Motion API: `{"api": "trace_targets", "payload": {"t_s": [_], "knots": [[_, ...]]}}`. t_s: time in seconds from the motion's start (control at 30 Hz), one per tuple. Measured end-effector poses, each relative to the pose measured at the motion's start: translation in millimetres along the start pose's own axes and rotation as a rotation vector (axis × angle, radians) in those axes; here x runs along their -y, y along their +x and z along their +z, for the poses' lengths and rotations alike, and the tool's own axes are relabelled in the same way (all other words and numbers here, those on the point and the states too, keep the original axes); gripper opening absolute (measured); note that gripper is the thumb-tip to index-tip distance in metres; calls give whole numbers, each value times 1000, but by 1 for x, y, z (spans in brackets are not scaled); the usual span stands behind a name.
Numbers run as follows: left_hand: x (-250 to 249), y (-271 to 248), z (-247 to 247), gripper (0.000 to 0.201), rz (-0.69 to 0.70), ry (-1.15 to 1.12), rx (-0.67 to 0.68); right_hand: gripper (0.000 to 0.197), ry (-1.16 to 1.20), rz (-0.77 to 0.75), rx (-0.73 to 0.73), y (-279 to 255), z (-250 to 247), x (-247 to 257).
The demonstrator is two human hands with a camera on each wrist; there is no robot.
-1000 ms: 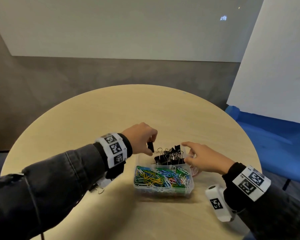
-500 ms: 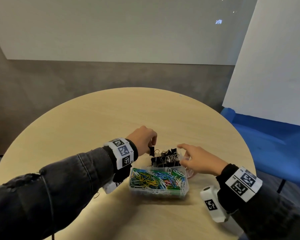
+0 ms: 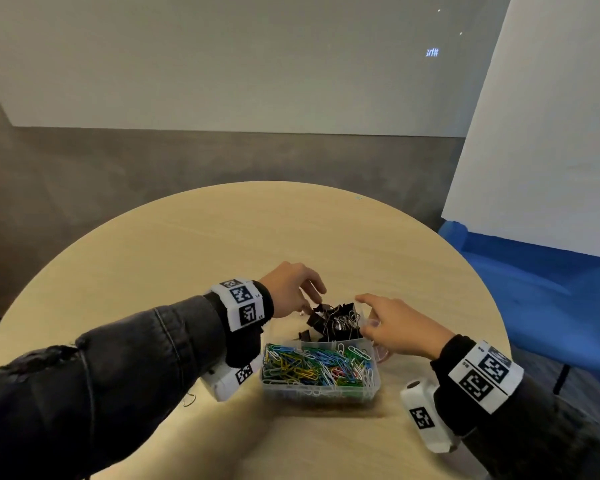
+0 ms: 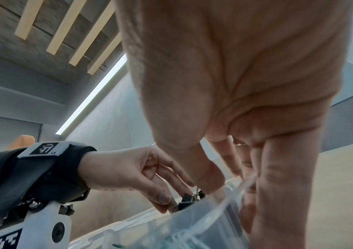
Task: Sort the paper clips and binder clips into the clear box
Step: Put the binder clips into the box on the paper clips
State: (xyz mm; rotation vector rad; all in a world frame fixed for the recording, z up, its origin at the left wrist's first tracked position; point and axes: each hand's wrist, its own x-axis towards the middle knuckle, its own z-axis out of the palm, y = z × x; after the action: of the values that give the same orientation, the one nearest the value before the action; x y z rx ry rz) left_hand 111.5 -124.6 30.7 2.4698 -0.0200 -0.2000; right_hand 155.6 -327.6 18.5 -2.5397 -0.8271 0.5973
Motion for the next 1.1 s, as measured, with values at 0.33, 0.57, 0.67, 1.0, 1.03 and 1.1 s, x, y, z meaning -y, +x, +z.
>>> {"api": "trace_targets", "payload": {"t_s": [0.33,0.57,0.67,1.0,1.03,1.1], "knots": [[5,-4,-14,47,31,192,314,58,8,1,1,0,1,-1],[7,-22,-48,47,110,37,178,59,109,30,13,-1,-1,-4],[22,-48,-80,41,64,48,136,57,-12,47,-10,-3,-6,-3],[106,-141,-111,62,-385,420,167,36,-213,-376,-149,-15,3,82],[110,-147,-107,67,-406,421,196,33,-205,-417,-119,-14,8,94],[117,-157,-99,76,-433,412,245,28,-210,-489,-84,-12,20,117]]}}
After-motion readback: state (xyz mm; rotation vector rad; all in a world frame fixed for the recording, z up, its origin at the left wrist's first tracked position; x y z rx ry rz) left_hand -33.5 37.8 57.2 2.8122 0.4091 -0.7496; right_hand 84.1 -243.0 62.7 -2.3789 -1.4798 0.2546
